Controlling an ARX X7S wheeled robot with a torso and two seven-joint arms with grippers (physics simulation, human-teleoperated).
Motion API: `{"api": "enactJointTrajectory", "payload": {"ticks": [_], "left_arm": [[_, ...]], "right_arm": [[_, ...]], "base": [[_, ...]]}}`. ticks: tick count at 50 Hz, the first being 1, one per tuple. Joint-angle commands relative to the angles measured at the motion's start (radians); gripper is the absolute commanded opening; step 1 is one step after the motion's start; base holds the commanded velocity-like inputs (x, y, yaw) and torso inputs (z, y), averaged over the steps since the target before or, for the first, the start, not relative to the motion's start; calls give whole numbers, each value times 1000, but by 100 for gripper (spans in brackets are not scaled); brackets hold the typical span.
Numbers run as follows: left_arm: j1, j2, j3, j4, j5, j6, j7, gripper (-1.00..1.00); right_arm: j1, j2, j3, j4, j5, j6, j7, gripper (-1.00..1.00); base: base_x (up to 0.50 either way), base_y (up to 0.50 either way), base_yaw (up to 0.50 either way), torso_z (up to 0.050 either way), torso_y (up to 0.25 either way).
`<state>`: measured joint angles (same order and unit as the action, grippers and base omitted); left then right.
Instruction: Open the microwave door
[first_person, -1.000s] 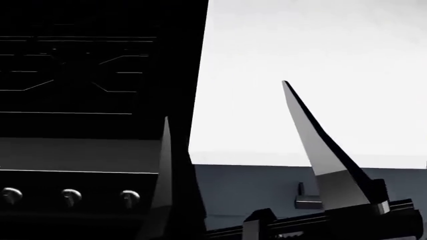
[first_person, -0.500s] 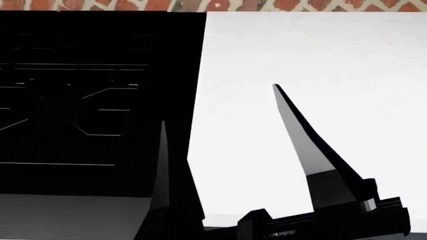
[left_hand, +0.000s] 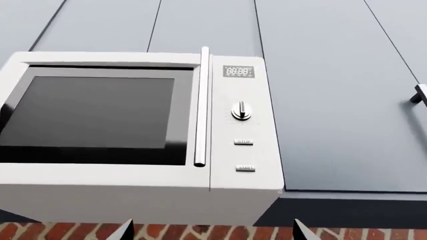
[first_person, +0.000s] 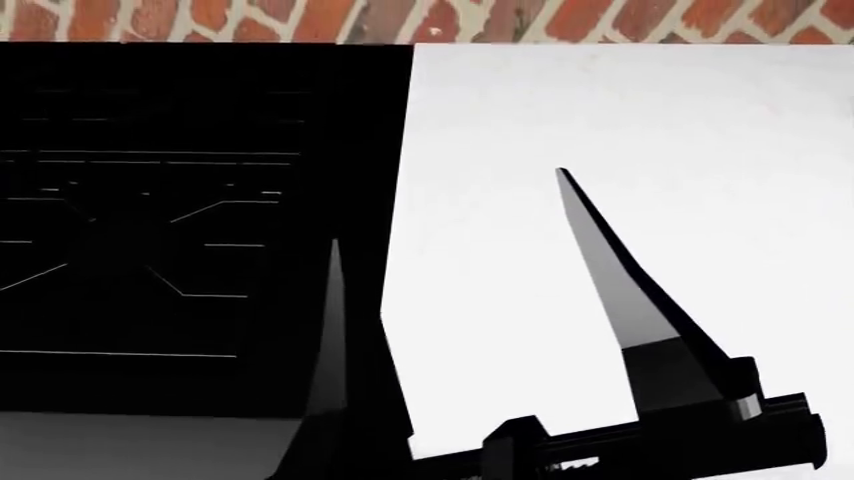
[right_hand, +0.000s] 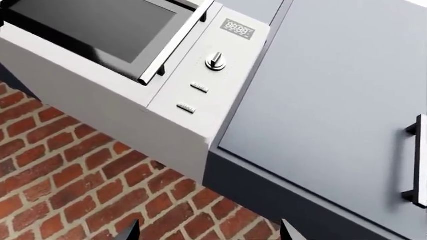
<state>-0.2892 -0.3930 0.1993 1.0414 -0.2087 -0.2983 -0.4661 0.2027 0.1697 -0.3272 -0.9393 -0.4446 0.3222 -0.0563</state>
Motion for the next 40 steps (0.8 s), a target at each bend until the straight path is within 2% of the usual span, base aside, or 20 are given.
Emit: {"api": "enactJointTrajectory", "payload": {"ticks": [1,18,24,33,40], "left_arm": [[-18,-62,37,3,-41,-11,-73,100],[-60,-135,40,1,-85,-9,-146,100],[-119,-233,16,2,-176,-16,-235,100],[-146,-239,9,-134,-121,25,-222,100],[-208,-262,-25,-147,-167,-46,-224,100]], "right_arm": [[-2,8,7,5,11,6,8,100],[0,18,6,1,17,10,14,100],[2,21,10,4,22,13,16,100],[4,26,14,13,29,10,21,100],[-13,44,26,40,40,-2,32,100]], "base": [[0,0,0,50,16],[0,0,0,50,16],[0,0,0,50,9],[0,0,0,50,9],[0,0,0,50,10]]}}
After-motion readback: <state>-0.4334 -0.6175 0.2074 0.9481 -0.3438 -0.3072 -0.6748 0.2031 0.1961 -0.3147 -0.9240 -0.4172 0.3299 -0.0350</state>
